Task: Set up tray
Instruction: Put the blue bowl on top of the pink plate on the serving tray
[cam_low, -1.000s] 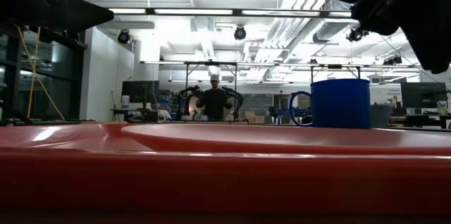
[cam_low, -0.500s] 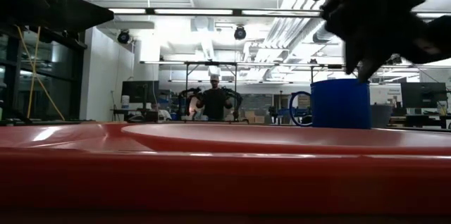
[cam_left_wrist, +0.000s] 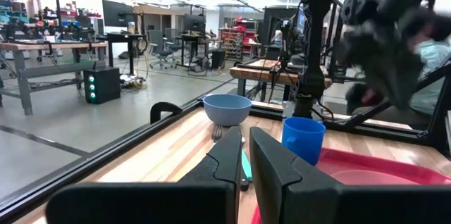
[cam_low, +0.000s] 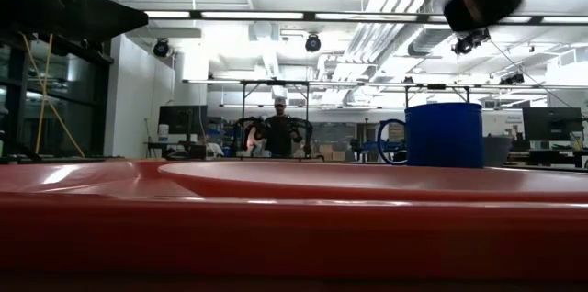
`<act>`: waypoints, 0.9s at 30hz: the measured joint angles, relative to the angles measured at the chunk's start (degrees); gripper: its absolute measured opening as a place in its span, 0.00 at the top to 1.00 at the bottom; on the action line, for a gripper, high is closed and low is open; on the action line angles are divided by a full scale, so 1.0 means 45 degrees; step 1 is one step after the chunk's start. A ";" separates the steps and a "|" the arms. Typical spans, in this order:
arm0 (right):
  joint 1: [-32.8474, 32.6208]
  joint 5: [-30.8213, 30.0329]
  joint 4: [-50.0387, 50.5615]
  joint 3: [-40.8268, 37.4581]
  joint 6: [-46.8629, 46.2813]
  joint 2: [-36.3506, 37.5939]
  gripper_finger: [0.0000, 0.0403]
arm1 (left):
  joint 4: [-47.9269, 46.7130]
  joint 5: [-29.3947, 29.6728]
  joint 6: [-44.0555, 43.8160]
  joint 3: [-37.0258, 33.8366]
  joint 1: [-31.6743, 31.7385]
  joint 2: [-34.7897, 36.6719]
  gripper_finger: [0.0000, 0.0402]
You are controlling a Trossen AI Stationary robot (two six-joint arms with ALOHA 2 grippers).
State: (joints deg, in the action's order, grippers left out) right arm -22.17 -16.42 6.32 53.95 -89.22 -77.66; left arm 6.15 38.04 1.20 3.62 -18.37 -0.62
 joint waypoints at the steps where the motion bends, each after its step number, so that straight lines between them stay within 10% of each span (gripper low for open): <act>1: 0.0051 -0.0774 0.0241 0.0009 0.0313 0.0365 1.00 | 0.0000 0.0000 0.0002 0.0000 0.0000 -0.0001 0.85; 8: 0.1811 -0.3813 0.3404 0.0010 0.2393 0.2786 1.00 | -0.0005 0.0010 -0.0001 0.0000 0.0000 -0.0001 0.85; 27: 1.0569 -0.0877 1.6655 0.7789 0.9641 0.2102 1.00 | -0.0058 0.0613 -0.0002 0.0000 -0.0004 0.0003 0.85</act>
State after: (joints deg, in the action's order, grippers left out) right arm 25.39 -20.36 81.26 89.00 -45.84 -68.20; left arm 5.89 40.80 1.19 3.62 -18.39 -0.60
